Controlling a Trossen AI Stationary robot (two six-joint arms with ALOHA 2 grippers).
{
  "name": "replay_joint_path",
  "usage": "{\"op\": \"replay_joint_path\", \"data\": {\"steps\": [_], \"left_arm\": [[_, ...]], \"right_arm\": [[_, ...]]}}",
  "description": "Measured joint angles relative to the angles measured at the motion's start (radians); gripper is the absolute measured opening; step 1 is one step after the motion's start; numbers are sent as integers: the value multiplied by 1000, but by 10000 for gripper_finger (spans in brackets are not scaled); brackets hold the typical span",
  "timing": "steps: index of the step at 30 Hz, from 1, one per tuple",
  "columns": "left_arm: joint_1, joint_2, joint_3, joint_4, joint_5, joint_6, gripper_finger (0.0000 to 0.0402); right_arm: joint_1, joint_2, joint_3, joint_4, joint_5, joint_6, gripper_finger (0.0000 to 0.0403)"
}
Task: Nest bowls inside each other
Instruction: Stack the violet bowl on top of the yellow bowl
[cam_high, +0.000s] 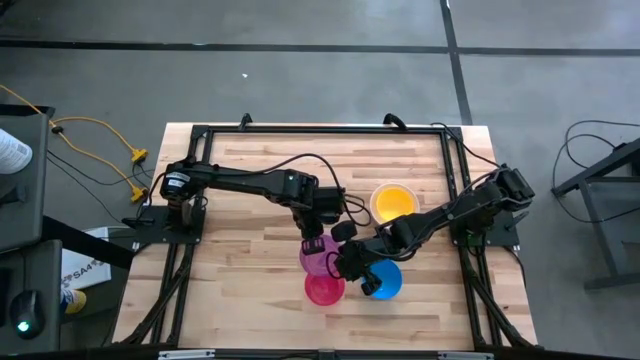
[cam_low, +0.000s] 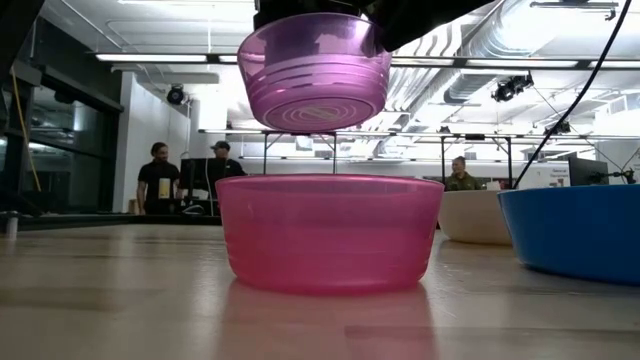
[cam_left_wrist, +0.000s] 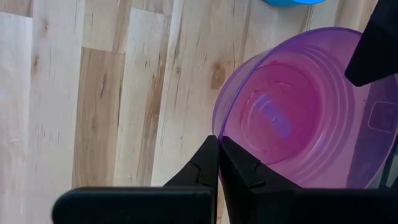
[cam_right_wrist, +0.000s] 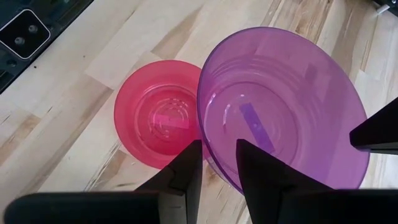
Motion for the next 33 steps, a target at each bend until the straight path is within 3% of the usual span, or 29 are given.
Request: {"op": "replay_joint_path", "data": {"steps": [7, 19, 33], "left_arm": [[0, 0, 0, 3, 0, 0, 0], [0, 0, 0, 16, 3, 1, 0], [2, 0, 0, 33, 27, 65, 24]], "right_arm": [[0, 0, 0, 0, 0, -4, 83], [0, 0, 0, 1, -17, -36, 8], [-1, 0, 0, 0, -66, -83, 3]]}}
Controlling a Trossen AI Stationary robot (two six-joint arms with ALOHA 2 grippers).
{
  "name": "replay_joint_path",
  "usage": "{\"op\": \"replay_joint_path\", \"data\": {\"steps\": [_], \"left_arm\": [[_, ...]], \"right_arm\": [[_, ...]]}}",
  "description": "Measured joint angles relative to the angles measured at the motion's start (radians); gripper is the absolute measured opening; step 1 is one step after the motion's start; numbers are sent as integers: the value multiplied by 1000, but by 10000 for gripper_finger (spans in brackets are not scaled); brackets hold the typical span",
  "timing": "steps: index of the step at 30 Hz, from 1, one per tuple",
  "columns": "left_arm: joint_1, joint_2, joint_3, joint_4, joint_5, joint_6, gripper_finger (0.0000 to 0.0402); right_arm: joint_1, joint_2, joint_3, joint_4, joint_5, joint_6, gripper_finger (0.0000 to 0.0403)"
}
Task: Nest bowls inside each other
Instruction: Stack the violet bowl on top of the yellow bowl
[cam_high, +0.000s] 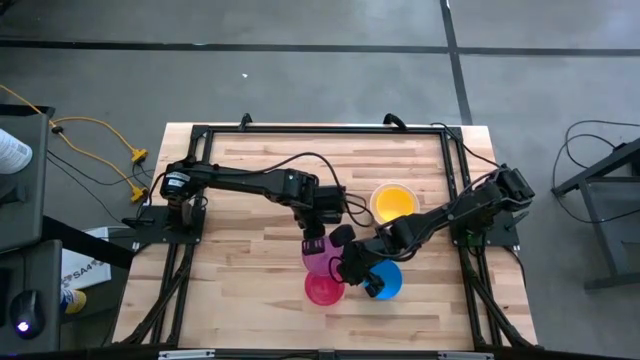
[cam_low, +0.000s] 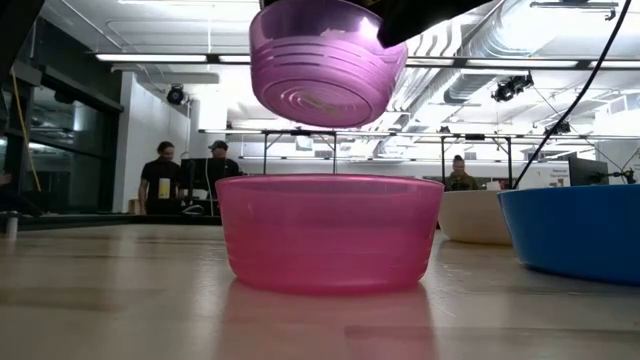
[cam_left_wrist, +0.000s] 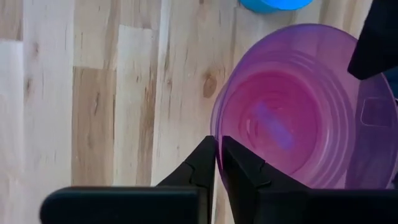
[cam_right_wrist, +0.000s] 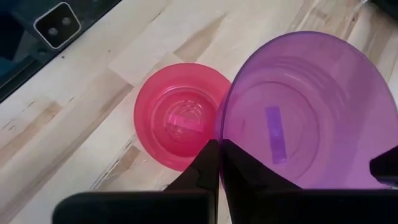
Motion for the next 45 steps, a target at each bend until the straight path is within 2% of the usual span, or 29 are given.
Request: {"op": "replay_joint_path", "data": {"steps": [15, 23, 31, 36, 45], "left_arm": [[0, -19, -1, 55, -30, 140, 26], [1, -25, -1, 95, -34, 263, 26], [2, -25, -1, 107, -57, 293, 26], [0, -25, -1, 90, -133, 292, 26], [0, -25, -1, 89, -132, 280, 26]], "right_arm": [[-44, 0, 0, -41, -85, 0, 3], [-61, 0, 0, -59, -89, -23, 3], [-64, 0, 0, -60, -105, -44, 3], [-69, 0, 0, -60, -96, -49, 3], [-70, 0, 0, -67, -101, -53, 3]]}}
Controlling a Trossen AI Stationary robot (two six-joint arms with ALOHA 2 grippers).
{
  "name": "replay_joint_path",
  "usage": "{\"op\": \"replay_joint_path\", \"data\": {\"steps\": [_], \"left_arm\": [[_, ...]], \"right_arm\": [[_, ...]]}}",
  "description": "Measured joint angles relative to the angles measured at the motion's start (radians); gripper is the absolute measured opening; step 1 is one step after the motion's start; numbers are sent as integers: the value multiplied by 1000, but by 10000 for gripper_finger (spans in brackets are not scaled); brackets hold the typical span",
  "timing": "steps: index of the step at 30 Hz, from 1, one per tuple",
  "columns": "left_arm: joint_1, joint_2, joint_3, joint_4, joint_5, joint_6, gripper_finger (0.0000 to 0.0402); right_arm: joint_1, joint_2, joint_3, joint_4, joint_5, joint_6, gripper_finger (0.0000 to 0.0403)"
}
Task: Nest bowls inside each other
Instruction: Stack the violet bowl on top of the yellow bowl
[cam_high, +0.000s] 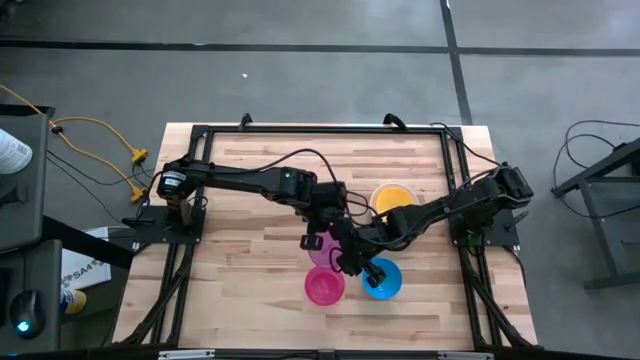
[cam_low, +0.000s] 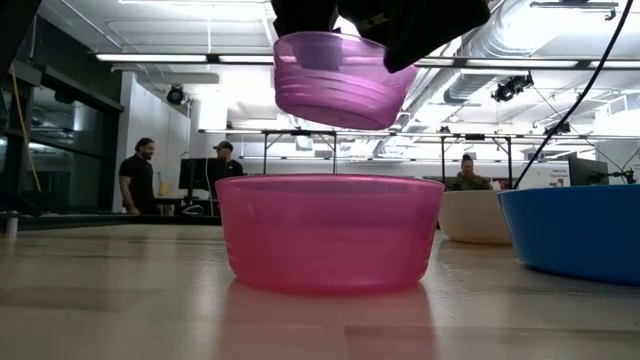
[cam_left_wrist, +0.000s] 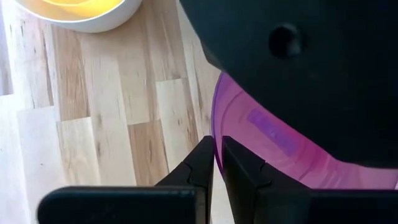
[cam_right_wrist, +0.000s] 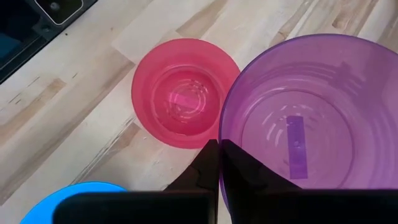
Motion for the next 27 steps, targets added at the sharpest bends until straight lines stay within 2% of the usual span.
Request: {"op": "replay_joint_path", "data": {"steps": [20, 27], "left_arm": [[0, 0, 0, 7, -6, -80, 28], [0, 0, 2, 10, -7, -102, 84]], "right_arm": [[0, 0, 0, -2, -6, 0, 3], [1, 2, -2, -4, -14, 2, 3]]}}
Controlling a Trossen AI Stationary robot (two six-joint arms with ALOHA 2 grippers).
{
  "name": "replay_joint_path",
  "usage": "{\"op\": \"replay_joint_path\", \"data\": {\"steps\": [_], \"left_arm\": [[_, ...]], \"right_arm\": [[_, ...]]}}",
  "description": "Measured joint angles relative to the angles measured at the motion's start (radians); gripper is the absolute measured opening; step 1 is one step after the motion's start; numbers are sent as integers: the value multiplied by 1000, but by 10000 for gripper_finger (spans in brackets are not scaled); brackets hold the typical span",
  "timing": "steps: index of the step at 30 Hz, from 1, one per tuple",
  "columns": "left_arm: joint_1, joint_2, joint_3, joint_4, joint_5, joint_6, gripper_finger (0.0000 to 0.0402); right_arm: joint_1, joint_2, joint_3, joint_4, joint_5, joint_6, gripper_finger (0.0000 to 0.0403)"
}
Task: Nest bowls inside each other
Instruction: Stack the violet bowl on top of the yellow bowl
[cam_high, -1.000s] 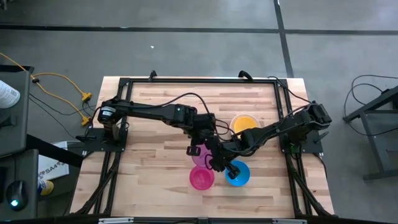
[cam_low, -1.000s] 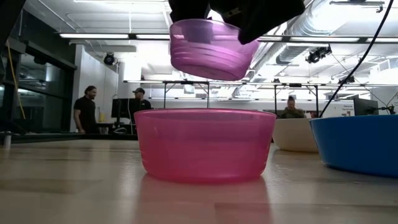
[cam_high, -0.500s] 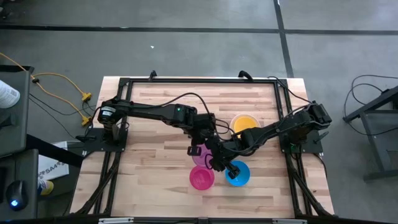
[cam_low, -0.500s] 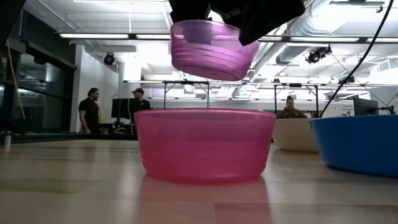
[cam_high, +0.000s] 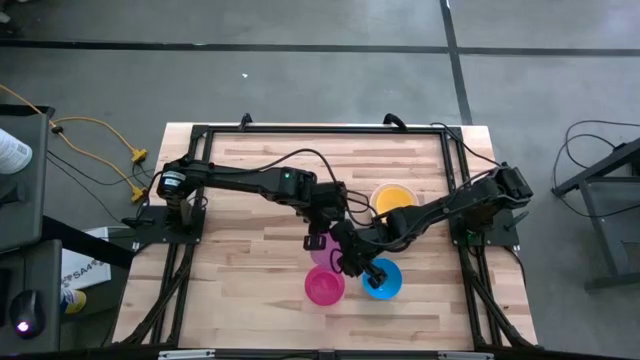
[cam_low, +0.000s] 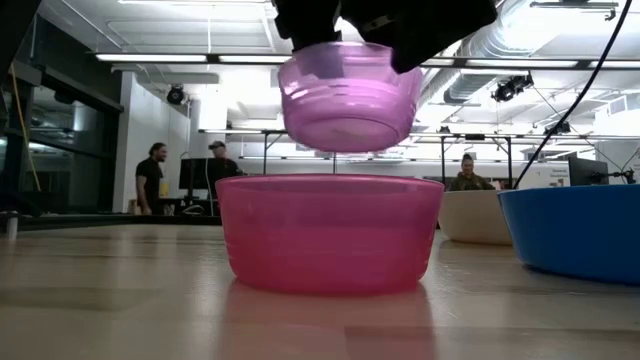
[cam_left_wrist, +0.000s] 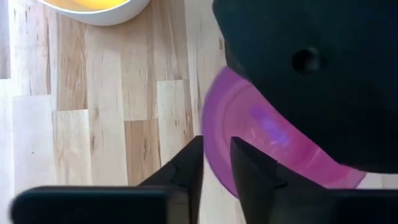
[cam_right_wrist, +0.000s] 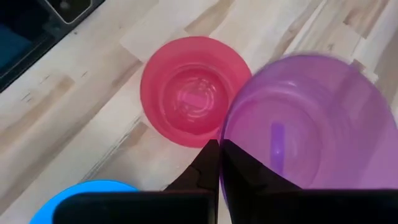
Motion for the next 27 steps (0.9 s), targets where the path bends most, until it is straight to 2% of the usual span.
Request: {"op": "replay_joint_path", "data": {"steps": [5, 11, 19, 27], "left_arm": [[0, 0, 0, -4, -6, 6, 113], [0, 0, 0, -51, -24, 52, 116], [0, 0, 0, -130, -95, 53, 116], [1, 0, 0, -247, -116, 77, 116]], "right_arm": [[0, 0, 0, -5, 4, 0, 3], [-5, 0, 0, -47, 56, 20, 3], [-41, 0, 1, -110, 55, 106, 3], [-89, 0, 2, -152, 55, 173, 3]]}}
